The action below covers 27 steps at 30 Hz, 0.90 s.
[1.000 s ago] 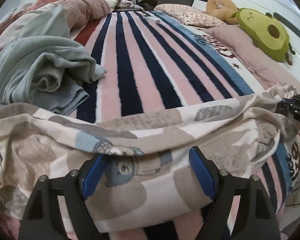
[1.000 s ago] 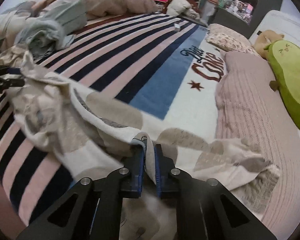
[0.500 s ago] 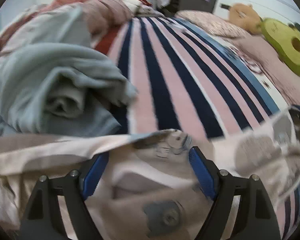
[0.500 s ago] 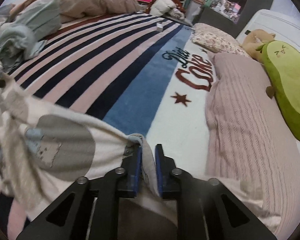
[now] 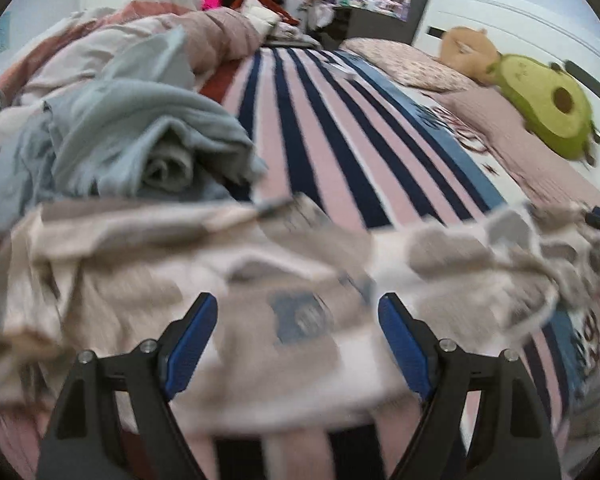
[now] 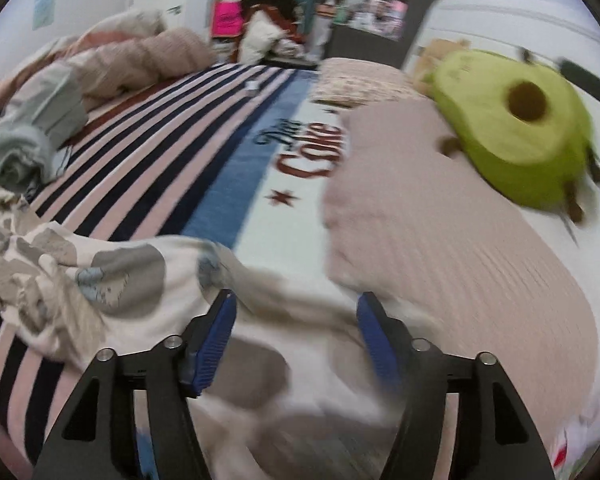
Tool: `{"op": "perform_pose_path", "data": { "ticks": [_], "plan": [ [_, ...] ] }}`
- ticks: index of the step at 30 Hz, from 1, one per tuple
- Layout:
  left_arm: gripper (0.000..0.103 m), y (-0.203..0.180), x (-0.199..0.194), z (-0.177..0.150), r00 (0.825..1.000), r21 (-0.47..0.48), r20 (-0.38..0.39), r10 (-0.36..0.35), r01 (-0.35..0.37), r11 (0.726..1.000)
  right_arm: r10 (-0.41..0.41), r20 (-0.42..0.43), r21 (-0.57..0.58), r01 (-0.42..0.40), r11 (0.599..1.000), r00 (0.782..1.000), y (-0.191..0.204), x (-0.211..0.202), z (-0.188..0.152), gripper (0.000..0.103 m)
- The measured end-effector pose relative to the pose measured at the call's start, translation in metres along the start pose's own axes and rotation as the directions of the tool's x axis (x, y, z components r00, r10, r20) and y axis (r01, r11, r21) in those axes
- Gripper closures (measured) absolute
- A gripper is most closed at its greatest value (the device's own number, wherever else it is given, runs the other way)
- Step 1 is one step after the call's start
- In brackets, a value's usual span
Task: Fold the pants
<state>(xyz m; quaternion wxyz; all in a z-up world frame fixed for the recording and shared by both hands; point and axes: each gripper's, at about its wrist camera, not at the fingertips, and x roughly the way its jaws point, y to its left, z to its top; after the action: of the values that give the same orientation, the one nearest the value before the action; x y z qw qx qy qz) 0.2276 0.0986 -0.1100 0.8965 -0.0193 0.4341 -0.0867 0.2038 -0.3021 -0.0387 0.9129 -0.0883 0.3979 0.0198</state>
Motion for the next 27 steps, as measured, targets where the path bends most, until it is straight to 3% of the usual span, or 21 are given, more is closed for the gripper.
{"op": "perform_pose_path", "data": {
  "ticks": [3, 6, 9, 12, 16, 20, 22, 27],
  "plan": [
    [0.023, -0.015, -0.004, -0.02, 0.999, 0.018, -0.036, -0.04, 0.041, 0.999, -0.051, 0.015, 0.055, 0.05, 0.997, 0.999, -0.025, -0.027, -0.021, 0.036],
    [0.023, -0.028, -0.002, -0.036, 0.998, 0.041, -0.064, -0.022, 0.024, 0.999, -0.094, -0.011, 0.092, 0.094, 0.991, 0.996, -0.047, -0.04, -0.042, 0.035],
    [0.023, -0.034, 0.0, -0.048, 0.997, 0.033, -0.079, -0.023, 0.025, 0.999, -0.044, -0.03, 0.163, 0.048, 0.985, 0.999, -0.061, -0.043, -0.061, 0.035],
    [0.023, -0.04, 0.003, -0.051, 0.996, 0.038, -0.085, -0.009, 0.012, 0.999, 0.094, -0.038, 0.211, -0.084, 0.974, 0.995, -0.064, -0.034, -0.074, 0.033],
    [0.023, -0.04, 0.01, -0.047, 0.996, 0.038, -0.086, 0.006, -0.003, 0.999, 0.048, -0.013, 0.139, -0.046, 0.989, 0.999, -0.044, -0.028, -0.078, 0.033],
    [0.023, -0.038, 0.017, -0.044, 0.996, 0.038, -0.086, 0.026, -0.023, 0.999, 0.033, -0.007, 0.018, -0.033, 0.999, 0.999, -0.017, -0.022, -0.075, 0.056],
    [0.023, -0.037, 0.016, -0.044, 0.996, 0.037, -0.084, 0.027, -0.024, 0.999, 0.02, -0.002, -0.031, -0.02, 0.999, 1.0, -0.007, -0.015, -0.072, 0.083],
    [0.023, -0.037, 0.01, -0.046, 0.996, 0.059, -0.083, 0.04, -0.035, 0.998, -0.055, 0.069, 0.004, 0.054, 0.999, 0.996, -0.014, -0.025, -0.069, 0.092]
  ]
}}
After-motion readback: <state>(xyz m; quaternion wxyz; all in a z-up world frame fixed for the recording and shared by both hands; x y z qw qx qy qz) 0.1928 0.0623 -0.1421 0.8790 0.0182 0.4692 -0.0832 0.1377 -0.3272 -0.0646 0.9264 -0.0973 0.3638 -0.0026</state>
